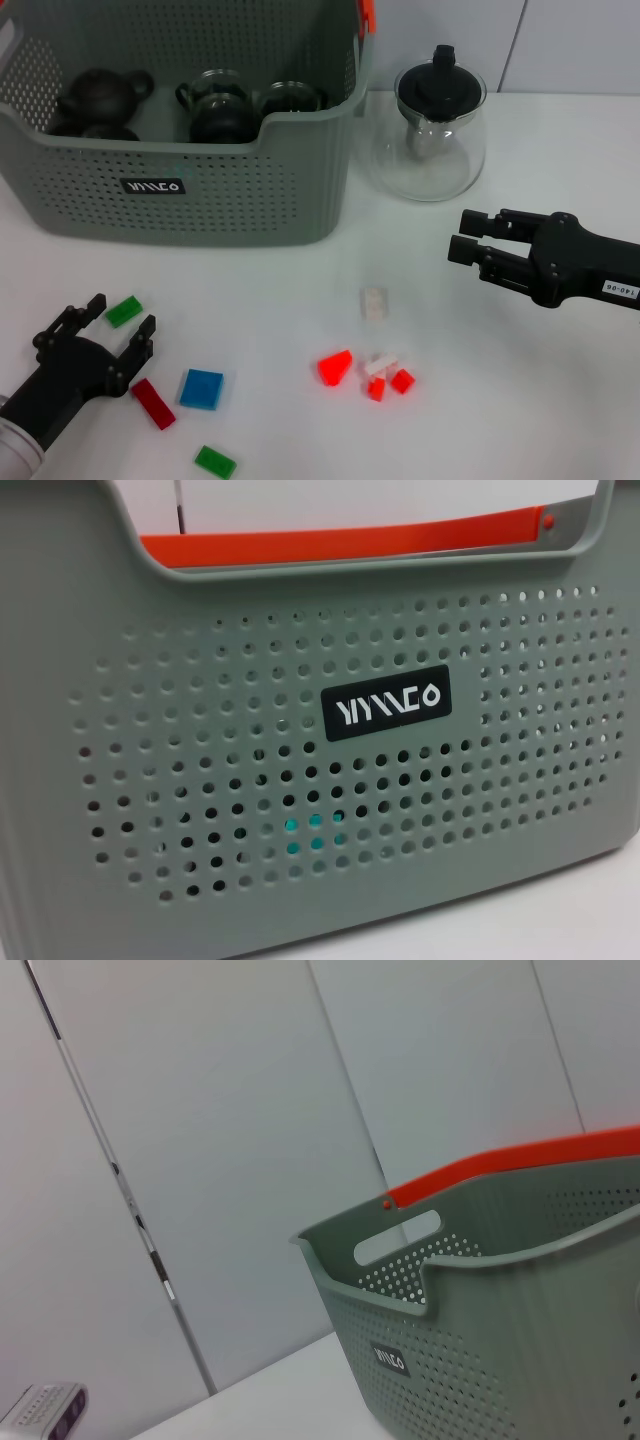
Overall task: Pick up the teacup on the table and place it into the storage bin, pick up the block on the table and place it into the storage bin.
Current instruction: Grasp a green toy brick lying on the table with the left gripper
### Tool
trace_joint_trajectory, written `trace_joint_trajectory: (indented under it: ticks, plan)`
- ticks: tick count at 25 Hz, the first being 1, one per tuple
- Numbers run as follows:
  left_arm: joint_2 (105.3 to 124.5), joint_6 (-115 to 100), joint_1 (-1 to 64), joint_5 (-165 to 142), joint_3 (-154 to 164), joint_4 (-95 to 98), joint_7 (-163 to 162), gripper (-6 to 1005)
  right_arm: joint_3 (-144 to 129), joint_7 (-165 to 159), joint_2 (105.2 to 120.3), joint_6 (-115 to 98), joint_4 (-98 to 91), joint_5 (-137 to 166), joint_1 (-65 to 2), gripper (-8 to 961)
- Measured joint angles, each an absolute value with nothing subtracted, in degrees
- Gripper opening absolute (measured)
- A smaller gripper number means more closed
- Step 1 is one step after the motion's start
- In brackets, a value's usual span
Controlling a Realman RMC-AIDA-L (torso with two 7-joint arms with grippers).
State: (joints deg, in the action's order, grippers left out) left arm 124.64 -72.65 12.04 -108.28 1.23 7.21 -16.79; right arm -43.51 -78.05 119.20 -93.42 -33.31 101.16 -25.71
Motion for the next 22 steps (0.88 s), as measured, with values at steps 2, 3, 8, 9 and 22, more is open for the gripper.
trace_joint_trajectory:
  ticks: [2, 3, 8, 9, 22]
  plan:
    - [124.64, -72.68, 11.95, -108.29, 1.23, 7.2, -16.78, 666, -43.51, -78.05, 119.18, -93.42, -33.31, 101.16, -25.68, 474]
    - [124.64, -72.69, 11.93, -108.28, 1.24, 7.2, -16.78, 666, -43.51, -78.04, 119.18, -93.42, -33.31, 101.16, -25.67, 474]
    - [124.63, -72.27, 11.94, -108.29, 1.28, 7.16, -16.98, 664, -43.51, -78.05, 119.17, -93.42, -33.31, 101.16, -25.66, 474]
    - [124.63, -72.15, 11.98, -108.28, 1.23, 7.08, -17.08, 664, -43.51, -78.05, 119.18, -93.42, -33.31, 101.16, -25.66, 474]
    - [124.63, -75.47, 10.54, -112.37, 1.68, 6.83, -17.82, 661, -43.38, -78.05, 119.03, -93.45, -32.69, 101.16, -25.57, 474]
